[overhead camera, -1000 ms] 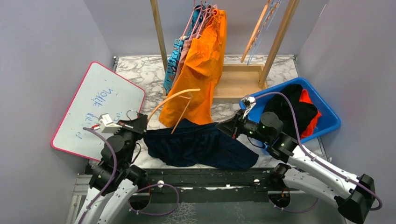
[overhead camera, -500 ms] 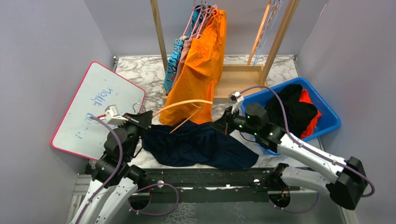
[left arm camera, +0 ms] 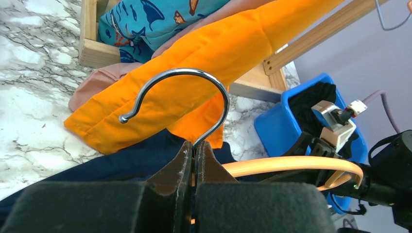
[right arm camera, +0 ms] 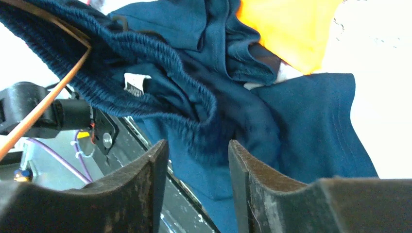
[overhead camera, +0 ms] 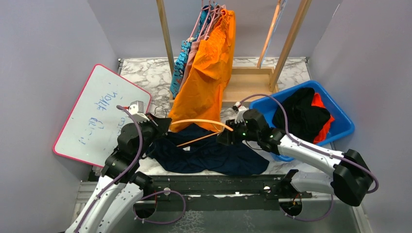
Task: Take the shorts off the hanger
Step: Remove the shorts from the clothes rod.
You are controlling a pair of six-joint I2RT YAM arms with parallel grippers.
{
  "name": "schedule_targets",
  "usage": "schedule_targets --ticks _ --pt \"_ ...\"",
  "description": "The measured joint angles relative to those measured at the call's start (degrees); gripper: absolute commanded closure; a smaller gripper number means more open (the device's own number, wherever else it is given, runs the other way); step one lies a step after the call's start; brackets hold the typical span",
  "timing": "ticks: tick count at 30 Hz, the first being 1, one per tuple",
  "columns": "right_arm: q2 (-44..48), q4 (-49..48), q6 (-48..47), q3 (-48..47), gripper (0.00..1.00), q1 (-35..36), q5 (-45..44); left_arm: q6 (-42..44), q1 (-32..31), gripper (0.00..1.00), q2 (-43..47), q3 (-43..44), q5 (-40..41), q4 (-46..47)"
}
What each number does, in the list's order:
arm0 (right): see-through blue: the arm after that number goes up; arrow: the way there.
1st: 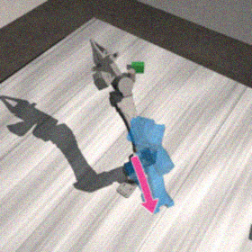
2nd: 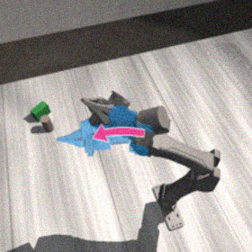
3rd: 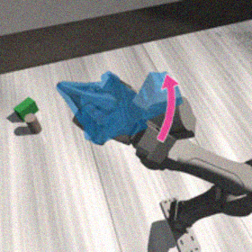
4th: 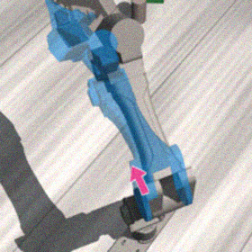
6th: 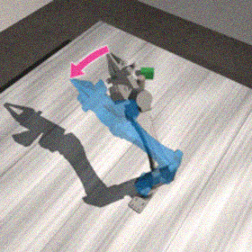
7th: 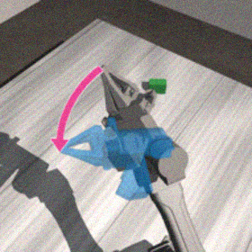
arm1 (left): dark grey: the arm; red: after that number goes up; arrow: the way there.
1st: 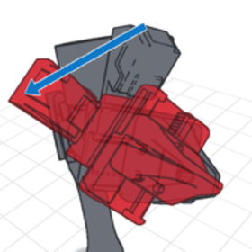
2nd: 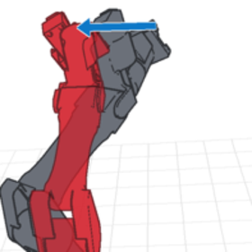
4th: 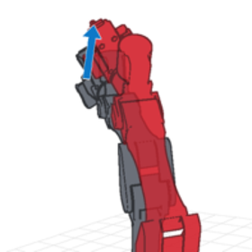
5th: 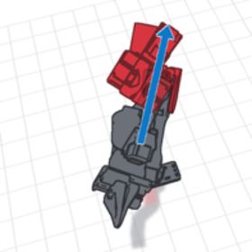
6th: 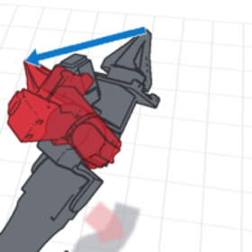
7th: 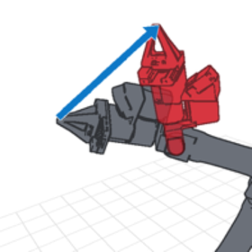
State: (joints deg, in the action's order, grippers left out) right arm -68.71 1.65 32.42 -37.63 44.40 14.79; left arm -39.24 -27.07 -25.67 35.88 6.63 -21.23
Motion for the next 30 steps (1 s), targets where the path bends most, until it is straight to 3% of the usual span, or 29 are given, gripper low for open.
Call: schedule_targets --ticks 2,12,20,24,30 --pt "1.5 1.3 0.6 0.6 0.33 0.0 -1.1 0.8 0.0 1.00 -0.3 0.0 -0.8 -0.2" --pt "18.9 9.5 4.7 1.7 0.14 0.0 -16.8 3.5 0.0 1.00 -0.5 -0.3 -1.7 -0.7" --pt "20.4 18.9 7.0 -3.0 0.11 0.0 -26.3 6.0 0.0 1.00 -1.3 -1.0 -5.3 -0.8" --pt "21.4 17.7 3.8 -5.1 0.00 -0.1 -23.6 7.4 0.0 1.00 -1.7 -1.2 -8.3 -0.7" --pt "24.7 5.3 -0.5 -2.3 0.00 -0.2 -4.7 8.8 0.0 1.00 -2.3 -2.2 -13.9 0.7"
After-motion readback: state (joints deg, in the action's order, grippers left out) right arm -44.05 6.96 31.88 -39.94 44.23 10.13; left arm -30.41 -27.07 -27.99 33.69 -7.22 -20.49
